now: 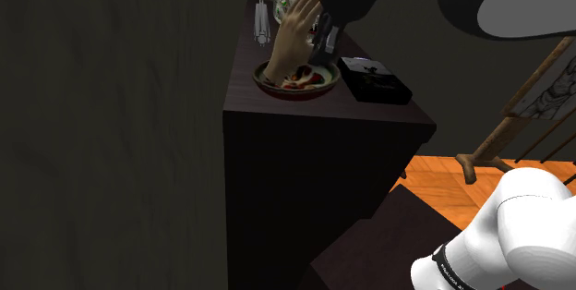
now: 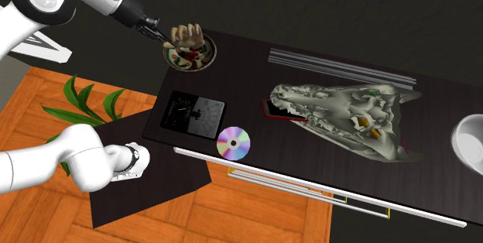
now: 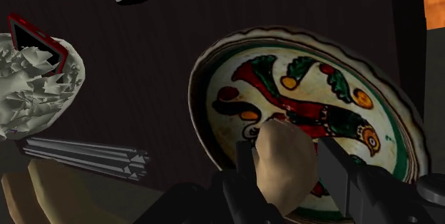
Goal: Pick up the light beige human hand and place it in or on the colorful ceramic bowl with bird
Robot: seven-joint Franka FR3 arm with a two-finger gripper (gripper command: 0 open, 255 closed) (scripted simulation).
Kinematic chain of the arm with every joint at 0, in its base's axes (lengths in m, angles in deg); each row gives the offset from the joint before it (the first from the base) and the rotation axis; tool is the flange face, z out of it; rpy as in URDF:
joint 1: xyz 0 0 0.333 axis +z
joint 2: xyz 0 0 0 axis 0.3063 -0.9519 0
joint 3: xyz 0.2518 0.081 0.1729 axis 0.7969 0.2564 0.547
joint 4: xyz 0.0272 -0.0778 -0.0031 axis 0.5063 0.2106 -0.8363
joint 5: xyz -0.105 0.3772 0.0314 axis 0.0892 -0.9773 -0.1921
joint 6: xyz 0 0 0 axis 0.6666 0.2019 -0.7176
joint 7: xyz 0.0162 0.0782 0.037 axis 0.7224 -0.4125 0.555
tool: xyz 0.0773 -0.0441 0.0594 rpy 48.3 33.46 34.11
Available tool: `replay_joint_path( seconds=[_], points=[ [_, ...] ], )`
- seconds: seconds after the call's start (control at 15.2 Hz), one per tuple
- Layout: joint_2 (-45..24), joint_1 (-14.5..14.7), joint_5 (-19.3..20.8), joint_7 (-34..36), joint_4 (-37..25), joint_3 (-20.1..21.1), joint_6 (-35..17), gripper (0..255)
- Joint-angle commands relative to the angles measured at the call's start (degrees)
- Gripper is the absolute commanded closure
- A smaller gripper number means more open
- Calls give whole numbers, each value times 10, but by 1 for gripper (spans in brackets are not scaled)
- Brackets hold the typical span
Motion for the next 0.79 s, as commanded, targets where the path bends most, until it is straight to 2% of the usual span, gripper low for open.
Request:
replay_joint_path(
  seconds=[0.0,0.4,0.46,0.73],
  points=[
    [1,0,0,2,5,0,-4,255],
    [1,0,0,2,5,0,-4,255],
    [1,0,0,2,5,0,-4,0],
    [1,0,0,2,4,0,-4,0]
  ],
)
